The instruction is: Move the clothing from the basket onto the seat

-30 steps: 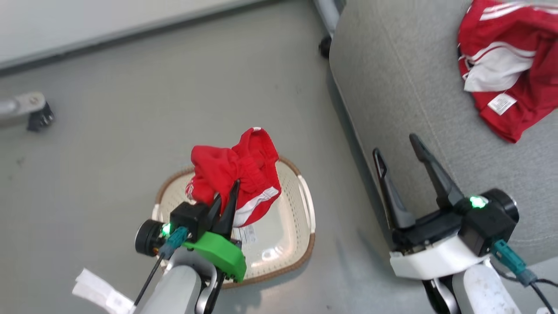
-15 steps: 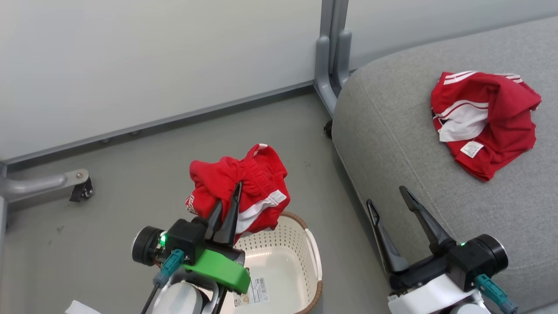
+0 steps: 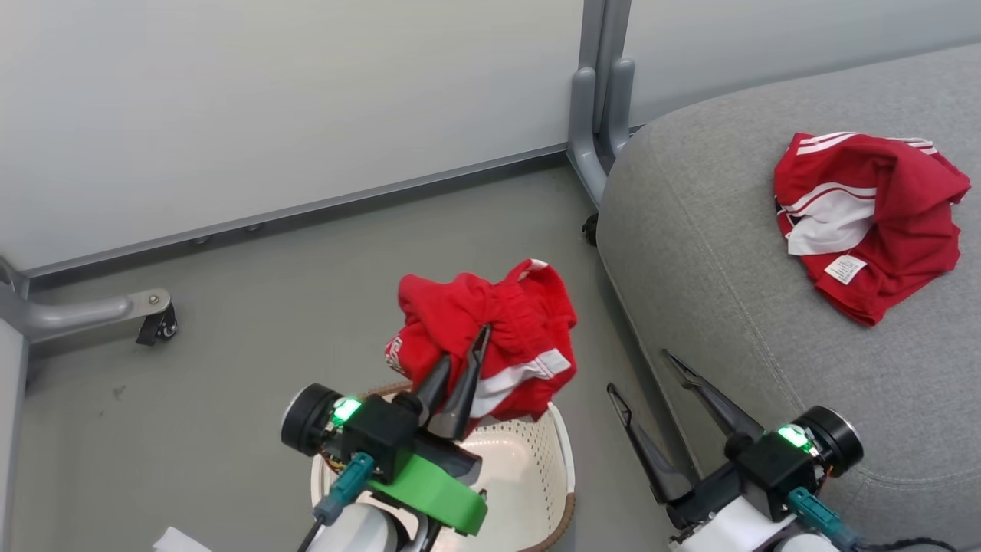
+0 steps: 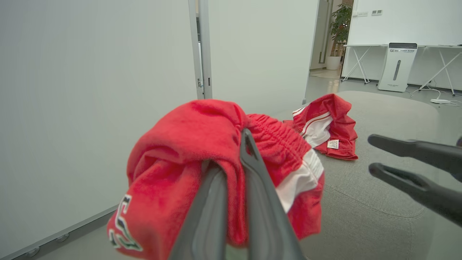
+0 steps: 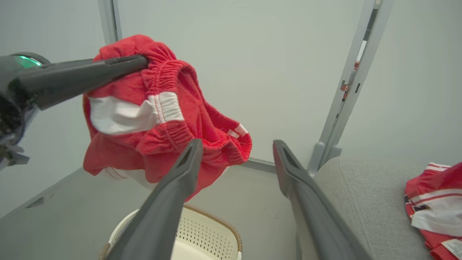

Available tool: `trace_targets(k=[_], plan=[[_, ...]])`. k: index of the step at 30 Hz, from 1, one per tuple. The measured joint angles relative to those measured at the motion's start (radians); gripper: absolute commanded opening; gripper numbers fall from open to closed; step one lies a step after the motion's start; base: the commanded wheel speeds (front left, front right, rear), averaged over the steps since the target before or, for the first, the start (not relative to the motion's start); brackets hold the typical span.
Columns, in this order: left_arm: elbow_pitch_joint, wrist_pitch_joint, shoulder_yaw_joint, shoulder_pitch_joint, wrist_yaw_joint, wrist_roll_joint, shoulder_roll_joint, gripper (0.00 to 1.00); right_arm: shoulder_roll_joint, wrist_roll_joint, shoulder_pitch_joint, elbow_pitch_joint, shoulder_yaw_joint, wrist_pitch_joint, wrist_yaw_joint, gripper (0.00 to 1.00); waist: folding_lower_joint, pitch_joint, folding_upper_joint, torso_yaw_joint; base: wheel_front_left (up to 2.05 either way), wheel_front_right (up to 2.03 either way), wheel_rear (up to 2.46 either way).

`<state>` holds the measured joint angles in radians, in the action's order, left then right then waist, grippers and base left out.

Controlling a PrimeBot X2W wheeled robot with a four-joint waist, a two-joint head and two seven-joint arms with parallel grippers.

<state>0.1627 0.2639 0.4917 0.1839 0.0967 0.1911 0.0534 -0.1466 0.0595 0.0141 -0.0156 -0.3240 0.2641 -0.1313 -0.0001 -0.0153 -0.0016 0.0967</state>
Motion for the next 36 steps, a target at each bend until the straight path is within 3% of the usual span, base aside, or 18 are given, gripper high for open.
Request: trace_targets(k=[12,23,24,25,27,36], plan=[[-0.040,-0.012,0.116,0.061,0.010,0.012,-0.002,0.00,-0.099,-0.023,0.123,0.079,-0.146,0.000,0.000,1.00,0.0000,-0.060,0.0000,-0.035,0.00,0.00,0.00],[-0.066,-0.031,0.182,0.096,0.009,0.053,-0.002,0.00,-0.119,-0.022,0.174,0.132,-0.218,0.000,0.000,1.00,0.0000,-0.083,0.0000,-0.063,0.00,0.00,0.00],[-0.066,-0.031,0.185,0.099,0.009,0.054,-0.002,0.00,-0.118,-0.015,0.178,0.136,-0.225,0.000,0.000,0.59,0.0000,-0.083,0.0000,-0.064,0.00,0.00,0.00],[-0.067,-0.031,0.187,0.101,0.008,0.055,-0.002,0.00,-0.118,-0.009,0.182,0.138,-0.233,0.000,0.000,0.29,0.0000,-0.083,0.0000,-0.064,0.00,0.00,0.00],[-0.066,-0.031,0.189,0.105,0.004,0.059,-0.002,0.00,-0.117,0.004,0.183,0.140,-0.240,0.000,0.000,0.00,0.0000,-0.083,0.0000,-0.064,0.00,0.00,0.00],[-0.042,-0.030,0.182,0.114,-0.013,0.063,0.000,0.03,-0.103,0.054,0.184,0.135,-0.228,0.000,0.000,0.00,0.0001,-0.089,0.0000,-0.055,0.00,0.00,0.00]])
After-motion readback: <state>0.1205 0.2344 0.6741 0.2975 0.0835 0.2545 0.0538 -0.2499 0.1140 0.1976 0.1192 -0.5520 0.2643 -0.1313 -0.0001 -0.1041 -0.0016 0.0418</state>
